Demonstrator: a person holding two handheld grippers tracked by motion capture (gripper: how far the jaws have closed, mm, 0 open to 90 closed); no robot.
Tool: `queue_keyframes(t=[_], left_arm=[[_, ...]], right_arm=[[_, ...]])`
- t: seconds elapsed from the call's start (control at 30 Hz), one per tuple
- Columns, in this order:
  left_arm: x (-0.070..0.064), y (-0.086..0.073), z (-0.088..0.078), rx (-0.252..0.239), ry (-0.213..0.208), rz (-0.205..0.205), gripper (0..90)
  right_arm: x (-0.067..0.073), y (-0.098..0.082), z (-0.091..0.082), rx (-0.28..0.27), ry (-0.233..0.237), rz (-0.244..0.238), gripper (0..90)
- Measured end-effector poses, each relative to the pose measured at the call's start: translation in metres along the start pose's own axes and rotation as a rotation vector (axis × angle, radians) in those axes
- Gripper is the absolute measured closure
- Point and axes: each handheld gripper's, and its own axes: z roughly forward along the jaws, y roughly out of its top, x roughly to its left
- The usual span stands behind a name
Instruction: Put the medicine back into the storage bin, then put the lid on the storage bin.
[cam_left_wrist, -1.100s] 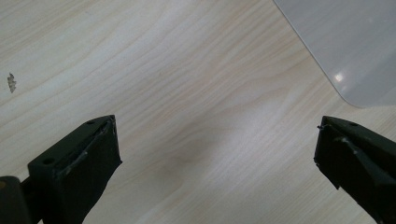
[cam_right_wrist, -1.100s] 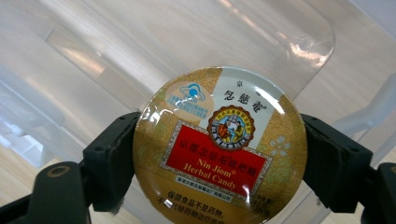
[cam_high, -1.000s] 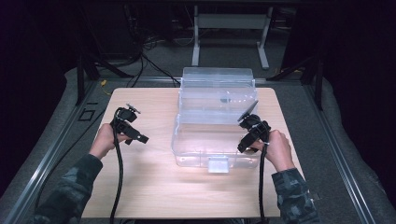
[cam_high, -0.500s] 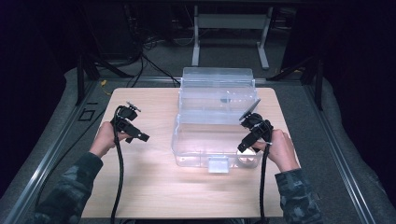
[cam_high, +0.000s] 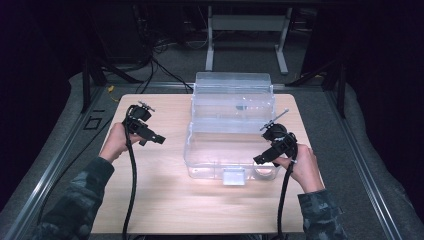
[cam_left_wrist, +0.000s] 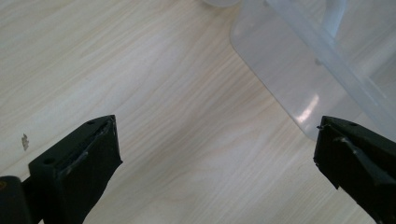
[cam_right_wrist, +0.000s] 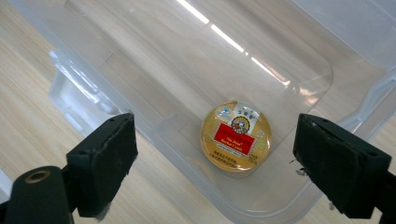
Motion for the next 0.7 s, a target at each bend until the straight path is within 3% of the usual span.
queue_keyframes(t=[0.13, 0.27, 0.5, 0.7], left_arm=[[-0.008, 0.011, -0.002, -0.013, 0.003, 0.033, 0.8], [-0.013, 0.023, -0.006, -0.032, 0.024, 0.039, 0.3], [-0.022, 0.042, -0.006, -0.080, 0.027, 0.068, 0.2], [-0.030, 0.067, -0.012, -0.157, 0.027, 0.106, 0.3]], right_arm=[[0.004, -0.003, 0.000, -0.036, 0.014, -0.014, 15.0], [0.007, -0.007, 0.004, -0.052, 0.019, -0.015, 14.5], [0.014, -0.015, 0.009, -0.061, 0.018, -0.020, 14.1], [0.014, -0.017, 0.010, -0.069, 0.019, -0.024, 14.3]])
